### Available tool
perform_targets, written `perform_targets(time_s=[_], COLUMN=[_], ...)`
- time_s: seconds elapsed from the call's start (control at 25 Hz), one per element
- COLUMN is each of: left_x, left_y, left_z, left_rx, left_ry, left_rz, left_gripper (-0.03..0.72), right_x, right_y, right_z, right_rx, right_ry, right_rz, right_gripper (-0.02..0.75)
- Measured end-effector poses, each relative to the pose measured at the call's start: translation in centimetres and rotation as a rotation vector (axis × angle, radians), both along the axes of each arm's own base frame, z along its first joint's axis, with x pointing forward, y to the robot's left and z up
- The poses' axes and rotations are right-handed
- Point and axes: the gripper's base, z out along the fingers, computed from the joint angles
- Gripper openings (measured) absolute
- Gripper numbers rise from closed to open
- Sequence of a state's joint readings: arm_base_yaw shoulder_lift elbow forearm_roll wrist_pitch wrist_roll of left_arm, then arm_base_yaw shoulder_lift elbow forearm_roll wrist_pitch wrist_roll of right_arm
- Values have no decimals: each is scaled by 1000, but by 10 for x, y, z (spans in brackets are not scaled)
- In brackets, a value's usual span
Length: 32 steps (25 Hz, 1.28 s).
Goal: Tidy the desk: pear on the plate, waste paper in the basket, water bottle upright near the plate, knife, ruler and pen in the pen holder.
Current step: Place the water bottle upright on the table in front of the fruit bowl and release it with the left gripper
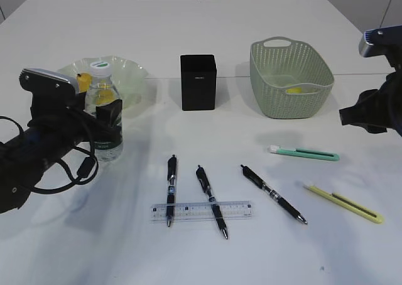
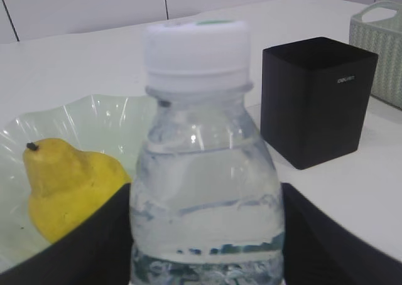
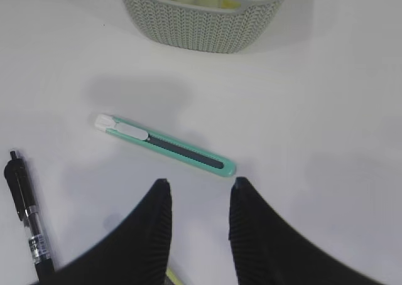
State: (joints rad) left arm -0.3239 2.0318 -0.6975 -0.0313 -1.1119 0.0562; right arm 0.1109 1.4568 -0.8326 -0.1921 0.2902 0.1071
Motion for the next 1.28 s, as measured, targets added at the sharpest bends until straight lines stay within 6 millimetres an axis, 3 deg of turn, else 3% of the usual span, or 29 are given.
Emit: perform_targets(time_s=[0.32, 0.6, 1.08, 1.28], left_x=[-8, -8, -8, -8], left_y=[3, 4, 5, 5], left_z=[-1, -1, 0, 14], left_rx=[1, -4, -7, -20], left_ry=[2, 3, 0, -37], left_rz=[0, 18, 24, 26], left_gripper=[463, 531, 539, 541], right_x=[1, 1, 1, 1], right_y=[0, 0, 0, 0], right_z=[1, 1, 1, 1], right_rx=[2, 3, 4, 3], right_ry=[-10, -16, -20, -20], right_rz=[2, 3, 3, 4], right_gripper=[239, 239, 239, 239])
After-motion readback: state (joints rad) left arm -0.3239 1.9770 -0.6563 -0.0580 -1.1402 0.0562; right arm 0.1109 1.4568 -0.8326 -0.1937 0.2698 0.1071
